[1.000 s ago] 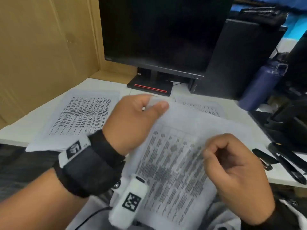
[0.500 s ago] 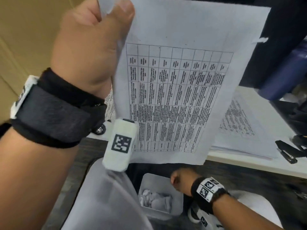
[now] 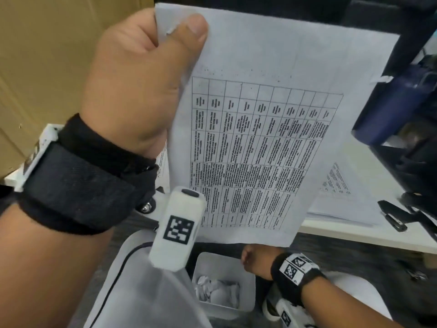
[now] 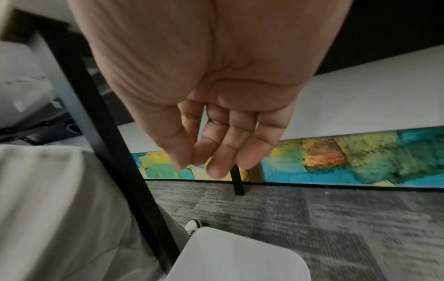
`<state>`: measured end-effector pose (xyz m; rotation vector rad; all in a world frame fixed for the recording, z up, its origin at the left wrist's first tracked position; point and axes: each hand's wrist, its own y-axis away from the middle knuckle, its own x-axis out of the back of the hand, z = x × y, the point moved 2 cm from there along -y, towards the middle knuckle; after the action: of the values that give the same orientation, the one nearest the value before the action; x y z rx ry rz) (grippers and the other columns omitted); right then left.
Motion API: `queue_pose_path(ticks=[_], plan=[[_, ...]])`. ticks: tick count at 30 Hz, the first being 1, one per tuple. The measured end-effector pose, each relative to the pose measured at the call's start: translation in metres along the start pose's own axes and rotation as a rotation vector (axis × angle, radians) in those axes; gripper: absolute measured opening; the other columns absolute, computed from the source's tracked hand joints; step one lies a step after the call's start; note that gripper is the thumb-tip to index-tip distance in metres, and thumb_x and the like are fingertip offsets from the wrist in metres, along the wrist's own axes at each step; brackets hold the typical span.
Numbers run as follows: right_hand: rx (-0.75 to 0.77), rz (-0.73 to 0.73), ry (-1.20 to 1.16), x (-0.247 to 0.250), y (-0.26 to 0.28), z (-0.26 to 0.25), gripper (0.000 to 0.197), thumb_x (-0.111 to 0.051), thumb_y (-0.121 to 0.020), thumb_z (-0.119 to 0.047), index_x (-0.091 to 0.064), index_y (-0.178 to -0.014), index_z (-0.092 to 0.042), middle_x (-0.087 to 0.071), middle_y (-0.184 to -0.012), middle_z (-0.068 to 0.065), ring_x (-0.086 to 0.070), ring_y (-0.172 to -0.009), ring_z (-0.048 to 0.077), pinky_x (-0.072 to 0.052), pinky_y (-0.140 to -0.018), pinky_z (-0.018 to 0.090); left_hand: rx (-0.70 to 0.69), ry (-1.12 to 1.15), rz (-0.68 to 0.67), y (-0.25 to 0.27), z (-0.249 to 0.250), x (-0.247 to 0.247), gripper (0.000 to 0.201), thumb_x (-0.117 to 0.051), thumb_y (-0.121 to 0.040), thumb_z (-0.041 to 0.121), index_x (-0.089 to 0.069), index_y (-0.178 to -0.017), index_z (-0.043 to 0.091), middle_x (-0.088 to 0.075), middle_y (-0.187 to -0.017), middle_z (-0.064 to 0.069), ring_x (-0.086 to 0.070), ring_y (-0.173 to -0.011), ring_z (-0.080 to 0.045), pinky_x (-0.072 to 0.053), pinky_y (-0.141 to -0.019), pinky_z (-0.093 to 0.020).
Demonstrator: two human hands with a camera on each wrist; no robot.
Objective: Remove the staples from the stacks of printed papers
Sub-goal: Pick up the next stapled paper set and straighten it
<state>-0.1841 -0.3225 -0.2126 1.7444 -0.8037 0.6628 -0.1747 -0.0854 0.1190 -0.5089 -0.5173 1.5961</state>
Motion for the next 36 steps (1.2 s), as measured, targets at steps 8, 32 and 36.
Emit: queue_pose_path(ticks=[8,32,36], plan=[[0.117,-0.042,-0.194,0.07,0.136,-0.037,0.013,-0.064,-0.09,-0.033,-0.074,-0.098,-0.029,-0.071,-0.084,-0.011,-0.064,-0.077,-0.006,-0.045,-0.072,0.006,0.145,0.249,-0.017,-0.002,-0.011,-0.005,0.016,-0.059,-0.101,0.016,-0.072,-0.092,0.02,-0.081,-0.089,-0.003,-0.078,-0.085,-0.022,-0.062,-0.073,-0.038],[0.22,0.9,-1.175,0.157,0.179,0.01,0.025,-0.057,-0.098,-0.005,-0.072,-0.11,-0.021,-0.078,-0.106,-0.002,-0.073,-0.102,0.017,-0.049,-0.101,0.048,0.654,0.256,-0.098,0.048,-0.088,-0.06,0.019,-0.059,-0.098,0.021,-0.075,-0.107,0.015,-0.08,-0.106,-0.011,-0.077,-0.097,-0.027,-0.054,-0.089,-0.044],[0.145,0.999,-1.289,0.165,0.18,0.024,0.026,-0.055,-0.1,-0.01,-0.073,-0.111,-0.025,-0.078,-0.108,-0.004,-0.072,-0.107,0.022,-0.045,-0.105,0.054,0.794,0.161,-0.407,0.067,-0.103,-0.069,0.042,-0.083,-0.072,0.033,-0.077,-0.113,0.025,-0.078,-0.116,-0.006,-0.073,-0.11,-0.029,-0.05,-0.106,-0.052]])
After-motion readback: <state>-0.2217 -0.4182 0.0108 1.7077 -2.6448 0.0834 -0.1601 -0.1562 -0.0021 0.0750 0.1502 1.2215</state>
